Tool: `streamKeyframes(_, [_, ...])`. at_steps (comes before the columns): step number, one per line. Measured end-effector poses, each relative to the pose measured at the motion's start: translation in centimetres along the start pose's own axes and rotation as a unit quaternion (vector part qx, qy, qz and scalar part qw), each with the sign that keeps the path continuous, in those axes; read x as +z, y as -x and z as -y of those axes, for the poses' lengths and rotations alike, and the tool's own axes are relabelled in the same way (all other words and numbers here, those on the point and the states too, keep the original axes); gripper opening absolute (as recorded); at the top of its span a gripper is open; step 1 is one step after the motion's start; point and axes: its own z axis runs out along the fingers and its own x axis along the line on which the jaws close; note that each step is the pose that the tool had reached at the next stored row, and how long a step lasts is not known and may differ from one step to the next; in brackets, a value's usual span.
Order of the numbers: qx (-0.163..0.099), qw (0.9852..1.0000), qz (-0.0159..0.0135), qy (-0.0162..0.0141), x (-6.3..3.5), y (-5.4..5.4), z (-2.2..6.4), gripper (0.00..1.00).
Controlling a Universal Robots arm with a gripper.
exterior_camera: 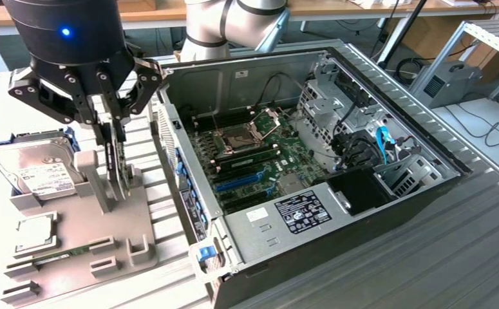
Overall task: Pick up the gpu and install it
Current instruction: 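Pick up the gpu and move the gpu toward the slot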
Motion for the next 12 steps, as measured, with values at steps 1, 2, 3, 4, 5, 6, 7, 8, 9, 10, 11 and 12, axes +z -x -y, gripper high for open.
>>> streamKeyframes(1, [0.0, 1.0, 0.0, 0.0, -0.08, 0.0, 0.0, 0.26])
streamKeyframes(2, [0.0, 1.0, 0.0, 0.0001, -0.14, 0.0, 0.0, 0.26])
streamKeyframes(3, [0.0, 1.0, 0.0, 0.0001, -0.22, 0.0, -0.01, 0.26])
streamKeyframes(4, [0.0, 1.0, 0.0, 0.0001, -0.3, 0.0, -0.01, 0.26])
streamKeyframes(5, [0.0, 1.0, 0.0, 0.0002, -0.41, 0.0, -0.02, 0.26])
streamKeyframes(6, [0.0, 1.0, 0.0, 0.0003, -0.54, 0.0, -0.02, 0.26])
streamKeyframes(7, [0.0, 1.0, 0.0, 0.0003, -0.62, 0.0, -0.02, 0.26])
streamKeyframes(8, [0.0, 1.0, 0.0, 0.0003, -0.7, 0.0, -0.02, 0.26])
streamKeyframes(9, [0.0, 1.0, 0.0, 0.0004, -0.81, 0.0, -0.03, 0.26])
streamKeyframes(10, [0.0, 1.0, 0.0, 0.0004, -1.0, 0.0, -0.04, 0.26])
streamKeyframes(11, [0.0, 1.0, 0.0, 0.0004, -1.19, 0.0, -0.04, 0.26])
streamKeyframes(12, [0.0, 1.0, 0.0, 0.0004, -1.33, 0.0, -0.05, 0.26])
